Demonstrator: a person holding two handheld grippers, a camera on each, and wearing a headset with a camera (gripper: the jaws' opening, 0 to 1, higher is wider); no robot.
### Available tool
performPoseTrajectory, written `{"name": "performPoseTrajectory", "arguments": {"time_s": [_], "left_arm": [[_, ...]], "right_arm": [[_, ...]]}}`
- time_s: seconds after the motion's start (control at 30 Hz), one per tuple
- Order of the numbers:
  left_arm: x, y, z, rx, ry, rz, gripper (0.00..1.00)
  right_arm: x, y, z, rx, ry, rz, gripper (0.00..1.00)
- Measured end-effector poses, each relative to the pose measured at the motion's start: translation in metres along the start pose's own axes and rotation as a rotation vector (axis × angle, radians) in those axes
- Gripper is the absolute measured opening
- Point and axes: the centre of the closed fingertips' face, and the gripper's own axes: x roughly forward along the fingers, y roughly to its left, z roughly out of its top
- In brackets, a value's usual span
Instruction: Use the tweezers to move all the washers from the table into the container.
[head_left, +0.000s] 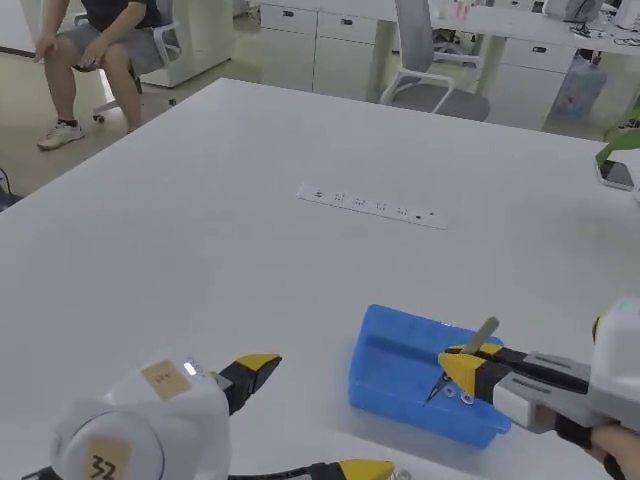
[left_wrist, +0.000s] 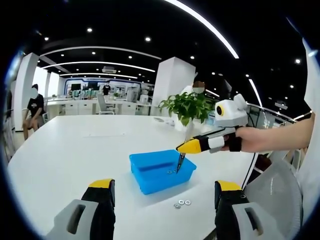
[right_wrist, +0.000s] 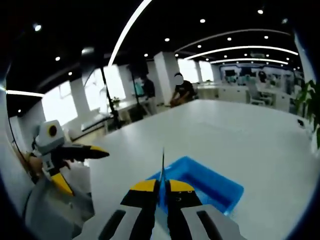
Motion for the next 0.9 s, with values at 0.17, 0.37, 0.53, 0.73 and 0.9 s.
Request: {"name": "performPoseTrajectory", "arguments": {"time_s": [0.17, 0.37, 0.53, 0.73, 0.9], "left_arm": [[0.000, 0.000, -0.001, 0.000, 0.003, -0.002, 0.83], [0.000, -0.001, -0.002, 0.002, 0.006, -0.002, 0.83], [0.001, -0.002, -0.003, 0.004, 0.013, -0.007, 0.83], [0.001, -0.004, -0.004, 0.010, 0.019, -0.014, 0.83], [0.002, -0.004, -0.004, 0.011, 0.020, -0.016, 0.82]], "right_arm": [[0.001, 0.008, -0.007, 0.019, 0.009, 0.025, 0.04], [0.002, 0.017, -0.025, 0.047, 0.047, 0.055, 0.04], [0.003, 0.022, -0.039, 0.082, 0.072, 0.073, 0.04], [0.003, 0.023, -0.054, 0.107, 0.102, 0.079, 0.04], [0.003, 0.023, -0.064, 0.116, 0.125, 0.078, 0.04]]}}
